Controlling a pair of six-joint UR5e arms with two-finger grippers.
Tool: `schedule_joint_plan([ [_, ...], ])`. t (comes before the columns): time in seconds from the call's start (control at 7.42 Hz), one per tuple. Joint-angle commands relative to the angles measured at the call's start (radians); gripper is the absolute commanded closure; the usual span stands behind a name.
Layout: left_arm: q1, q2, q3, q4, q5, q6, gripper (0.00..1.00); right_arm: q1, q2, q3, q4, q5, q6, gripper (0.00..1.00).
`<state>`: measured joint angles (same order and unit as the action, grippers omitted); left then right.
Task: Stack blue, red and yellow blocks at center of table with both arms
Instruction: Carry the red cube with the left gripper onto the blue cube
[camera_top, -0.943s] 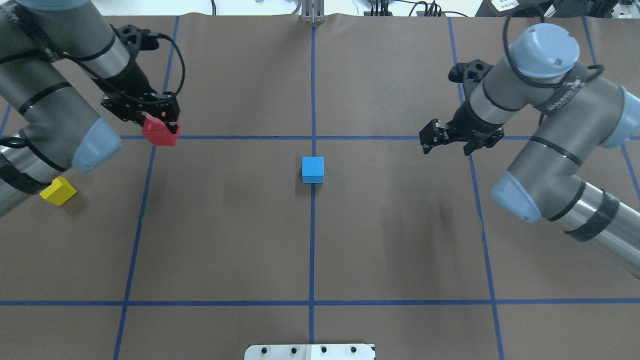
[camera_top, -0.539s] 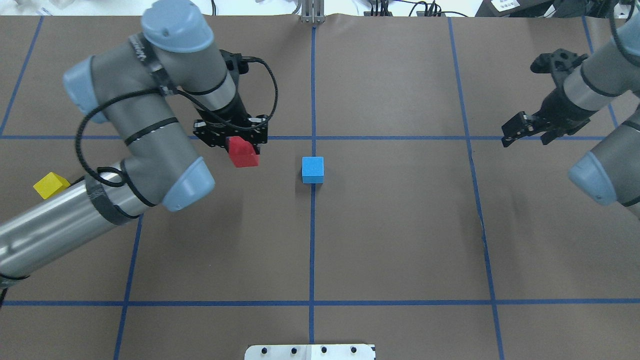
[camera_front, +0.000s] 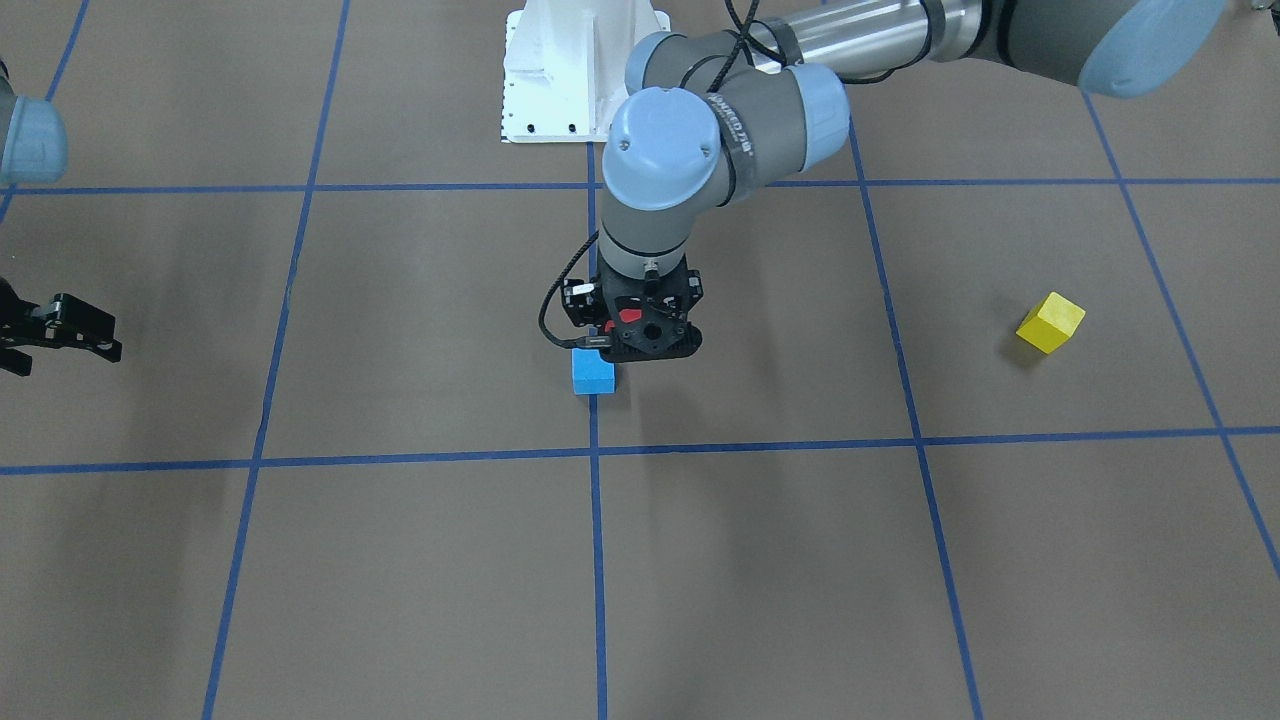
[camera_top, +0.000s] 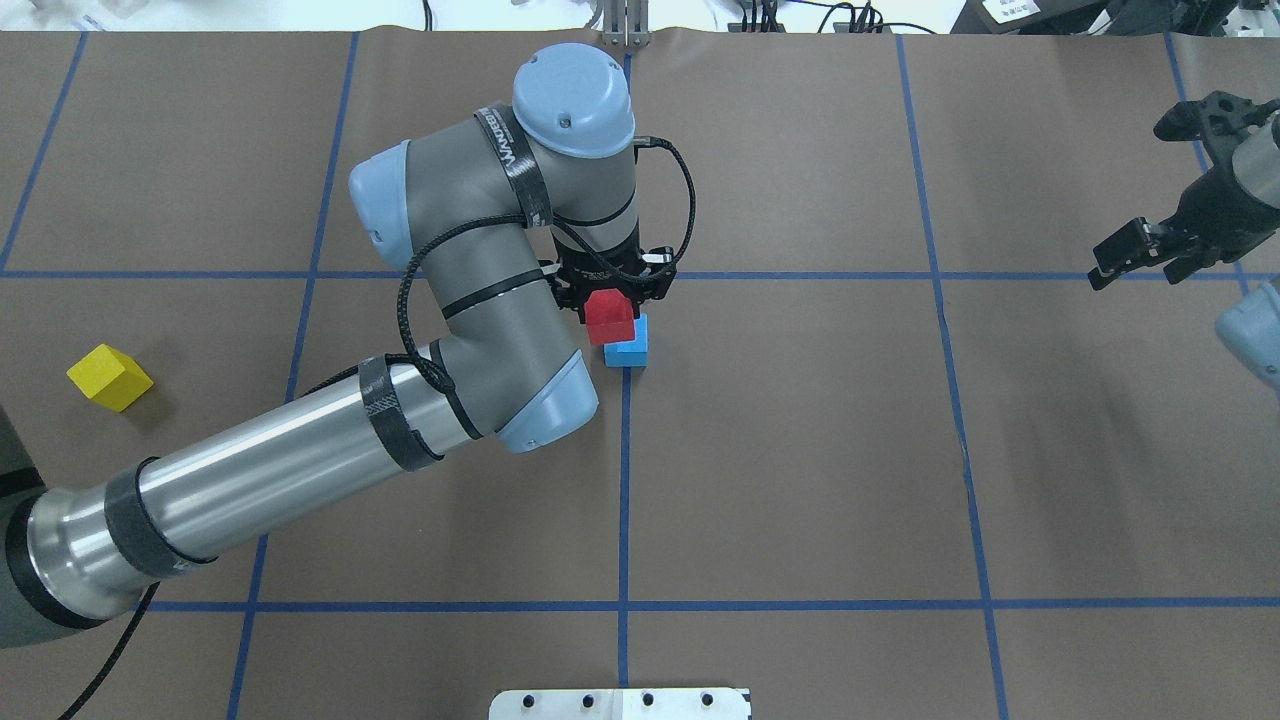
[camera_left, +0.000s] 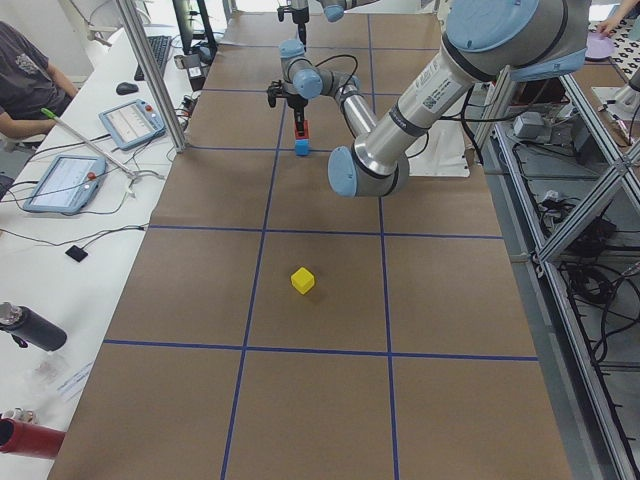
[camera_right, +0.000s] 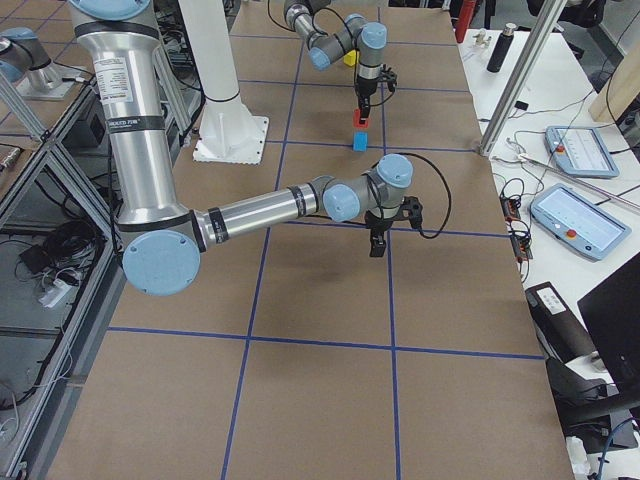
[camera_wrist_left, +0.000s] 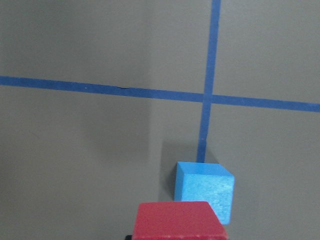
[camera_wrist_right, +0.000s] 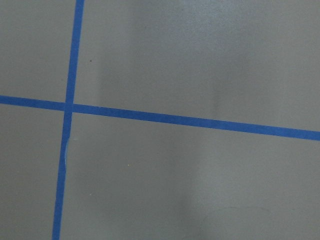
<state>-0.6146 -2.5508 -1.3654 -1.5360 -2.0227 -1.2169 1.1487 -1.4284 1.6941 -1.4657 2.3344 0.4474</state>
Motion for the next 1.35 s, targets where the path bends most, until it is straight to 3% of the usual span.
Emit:
schedule_joint_plan([
  [0.0, 0.013, -0.008, 0.037, -0.039, 0.024, -0.004, 1.0, 0.002, -0.001, -0.002, 0.001, 0.0, -0.003, 0.0],
  [1.21, 0.042, -0.006, 0.049, -0.084, 0.098, 0.005, 1.0, 0.0, 0.002, 0.002, 0.002, -0.003, -0.003, 0.0],
])
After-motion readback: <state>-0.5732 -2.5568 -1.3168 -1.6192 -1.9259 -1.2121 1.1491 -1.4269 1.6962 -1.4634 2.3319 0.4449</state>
